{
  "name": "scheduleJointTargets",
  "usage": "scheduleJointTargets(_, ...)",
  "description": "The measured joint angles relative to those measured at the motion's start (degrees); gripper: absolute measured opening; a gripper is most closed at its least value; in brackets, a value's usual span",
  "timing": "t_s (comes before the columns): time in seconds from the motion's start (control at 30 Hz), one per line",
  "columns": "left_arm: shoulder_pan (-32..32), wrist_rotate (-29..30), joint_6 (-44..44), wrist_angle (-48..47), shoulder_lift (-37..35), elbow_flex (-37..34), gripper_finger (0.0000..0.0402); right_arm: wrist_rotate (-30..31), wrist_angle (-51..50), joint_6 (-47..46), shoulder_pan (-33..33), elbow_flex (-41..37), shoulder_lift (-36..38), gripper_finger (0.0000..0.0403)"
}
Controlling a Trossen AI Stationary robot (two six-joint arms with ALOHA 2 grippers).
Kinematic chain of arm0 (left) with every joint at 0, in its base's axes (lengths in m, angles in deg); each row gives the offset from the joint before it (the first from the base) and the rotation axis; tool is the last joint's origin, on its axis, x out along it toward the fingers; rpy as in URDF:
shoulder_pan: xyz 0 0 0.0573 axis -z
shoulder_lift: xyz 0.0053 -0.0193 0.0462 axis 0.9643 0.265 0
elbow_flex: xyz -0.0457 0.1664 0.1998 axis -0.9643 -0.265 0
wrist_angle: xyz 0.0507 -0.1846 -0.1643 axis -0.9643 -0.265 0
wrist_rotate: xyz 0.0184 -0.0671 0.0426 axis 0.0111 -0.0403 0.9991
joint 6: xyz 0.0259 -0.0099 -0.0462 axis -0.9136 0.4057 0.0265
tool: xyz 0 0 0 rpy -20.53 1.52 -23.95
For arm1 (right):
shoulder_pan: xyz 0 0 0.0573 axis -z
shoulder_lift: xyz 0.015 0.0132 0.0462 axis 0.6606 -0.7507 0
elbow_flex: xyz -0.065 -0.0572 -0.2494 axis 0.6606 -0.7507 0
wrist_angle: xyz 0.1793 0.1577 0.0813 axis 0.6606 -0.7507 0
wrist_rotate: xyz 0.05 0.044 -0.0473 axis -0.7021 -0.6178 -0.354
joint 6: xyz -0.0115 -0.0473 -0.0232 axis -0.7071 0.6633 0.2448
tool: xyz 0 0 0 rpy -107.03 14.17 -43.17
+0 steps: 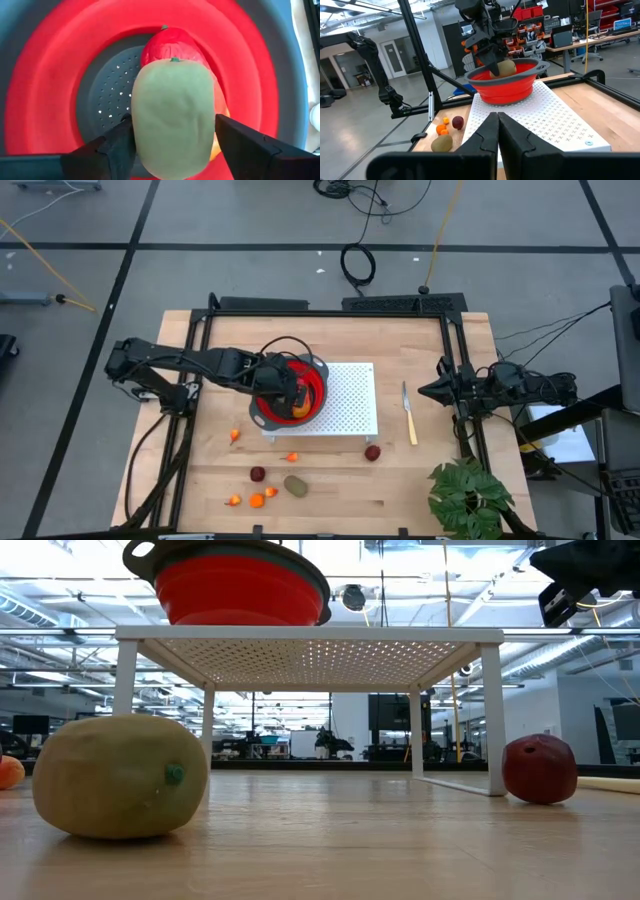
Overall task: Pick & Place Fruit
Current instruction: Put the brown kiwi into the red strainer bowl on the shelf
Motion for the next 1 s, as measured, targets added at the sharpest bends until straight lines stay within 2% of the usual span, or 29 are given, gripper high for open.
scheduleJointTargets(0.23, -1.76, -0.28, 1.16, 0.0, -2.79, 0.0, 0.0276, -0.2, 0.02, 0.0, -0.02, 0.0, 0.0, 0.0)
scheduleJointTargets(0.63, -1.71, 0.05, 0.8, 0.7, -6.88, 0.0, 0.0225, -0.22, 0.02, 0.0, -0.02, 0.0, 0.0, 0.0)
scheduleJointTargets(0.8, 1.15, -2.01, -3.15, 8.51, -6.86, 0.0, 0.0192, -0.22, 0.02, 0.0, 0.0, 0.0, 0.0, 0.0)
scheduleJointTargets(1.0, 6.2, -2.76, -6.97, 20.23, -6.86, 0.0, 0.0133, -0.22, 0.01, 0.0, -0.02, 0.0, 0.0, 0.0)
